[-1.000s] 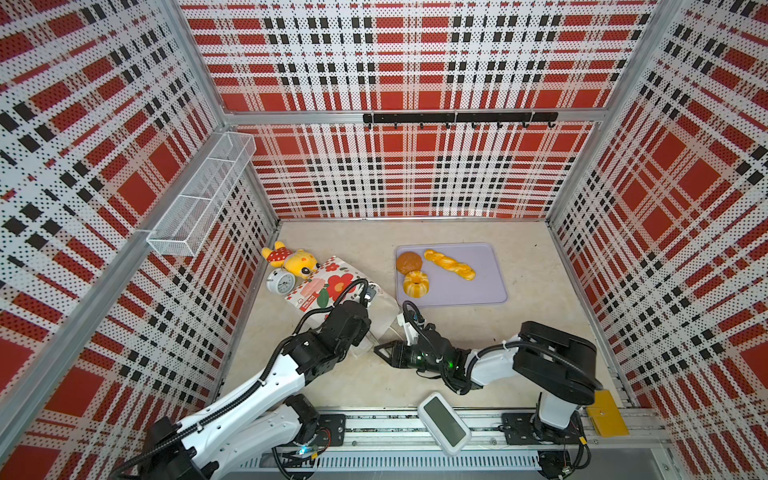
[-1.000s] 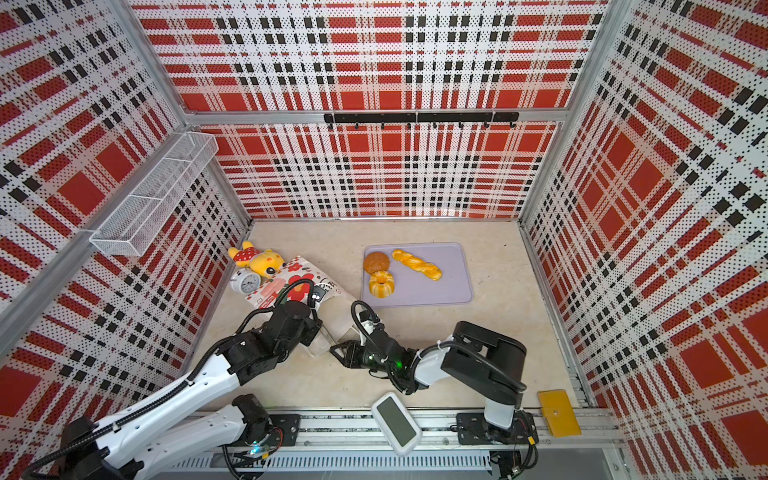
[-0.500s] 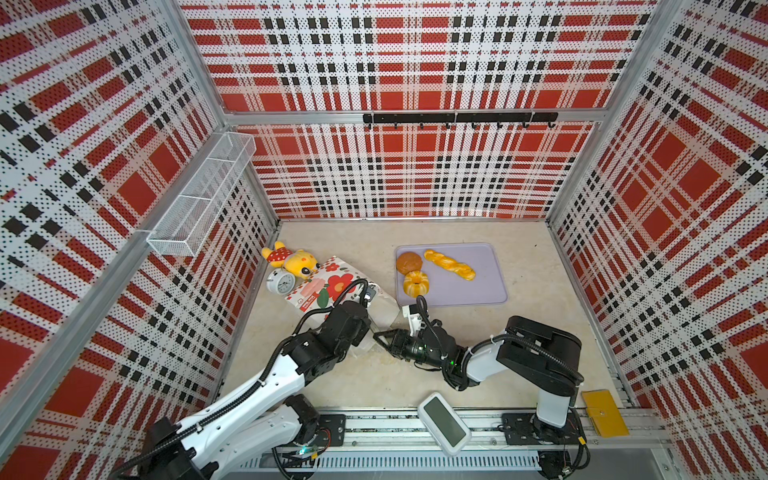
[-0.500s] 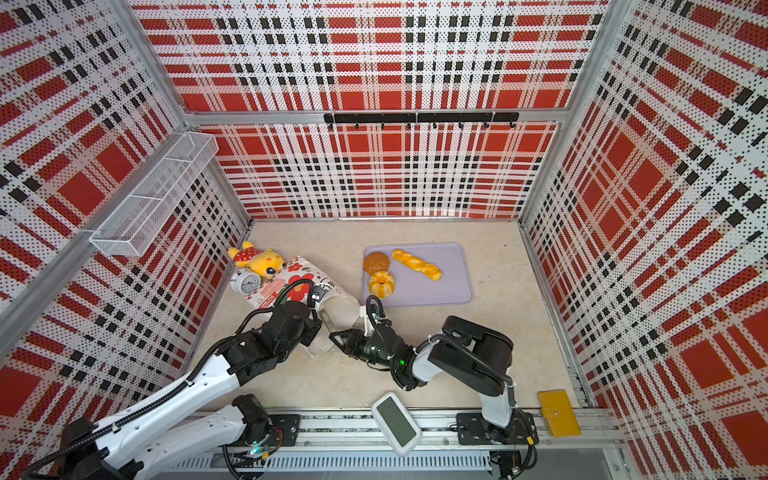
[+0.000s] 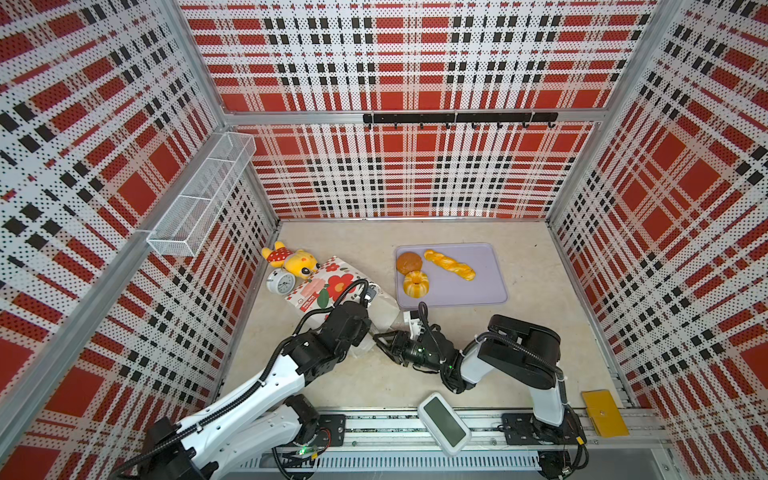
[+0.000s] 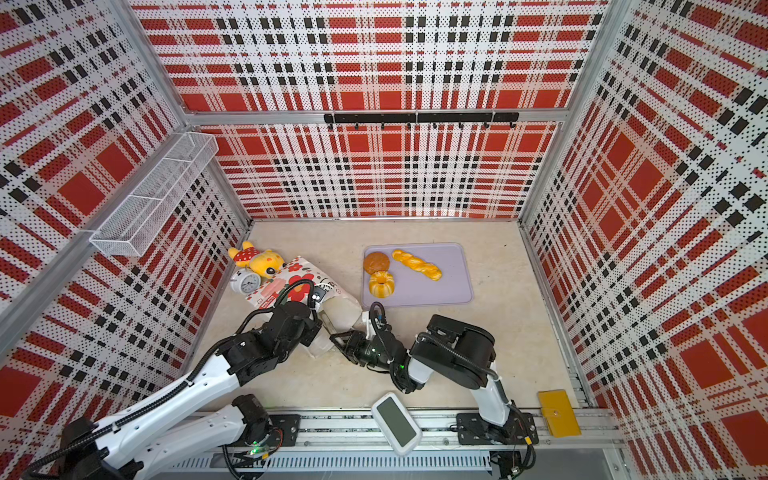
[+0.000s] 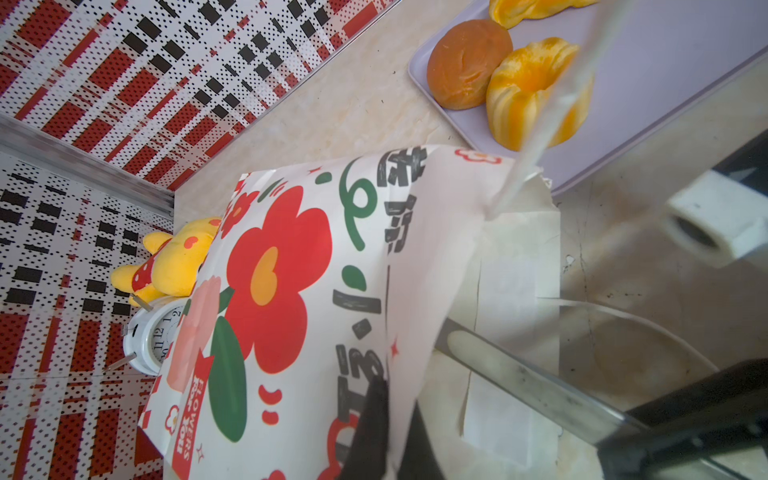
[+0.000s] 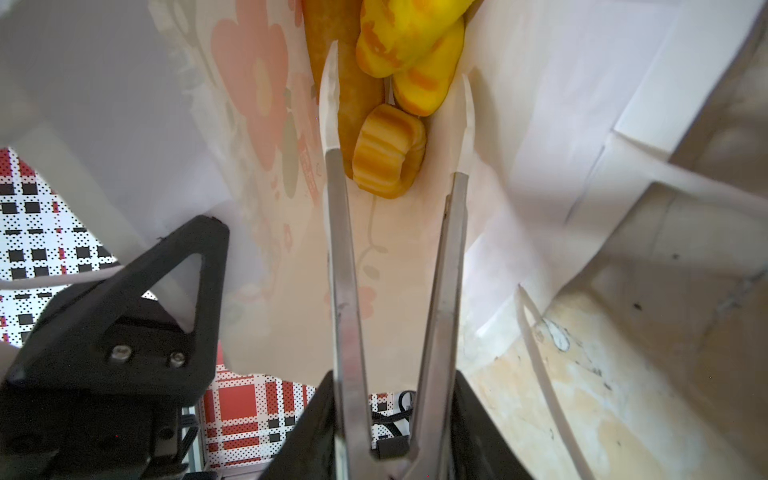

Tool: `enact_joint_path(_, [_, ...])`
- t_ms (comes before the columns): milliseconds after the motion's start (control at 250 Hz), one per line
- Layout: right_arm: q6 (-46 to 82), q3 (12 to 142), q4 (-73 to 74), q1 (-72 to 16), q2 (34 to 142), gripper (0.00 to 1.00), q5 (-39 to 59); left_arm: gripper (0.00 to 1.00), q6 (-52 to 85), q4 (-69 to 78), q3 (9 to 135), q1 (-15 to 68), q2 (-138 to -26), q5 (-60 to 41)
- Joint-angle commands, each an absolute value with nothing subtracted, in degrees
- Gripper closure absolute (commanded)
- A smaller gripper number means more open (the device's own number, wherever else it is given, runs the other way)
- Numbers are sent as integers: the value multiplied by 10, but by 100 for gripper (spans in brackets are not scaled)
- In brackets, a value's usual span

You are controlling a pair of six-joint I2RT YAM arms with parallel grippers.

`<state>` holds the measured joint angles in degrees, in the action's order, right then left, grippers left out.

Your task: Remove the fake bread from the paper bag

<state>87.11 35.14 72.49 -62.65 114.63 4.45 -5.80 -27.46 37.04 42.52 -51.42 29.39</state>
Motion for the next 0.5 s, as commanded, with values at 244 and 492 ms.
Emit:
enact_joint_path(244, [890,361,808,-602,1154,63,7,100,-47,-264,380,433,-516,299])
enact_joint_path(492, [902,395,769,-580,1162,63,22,100,-46,-264,381,434,-516,299])
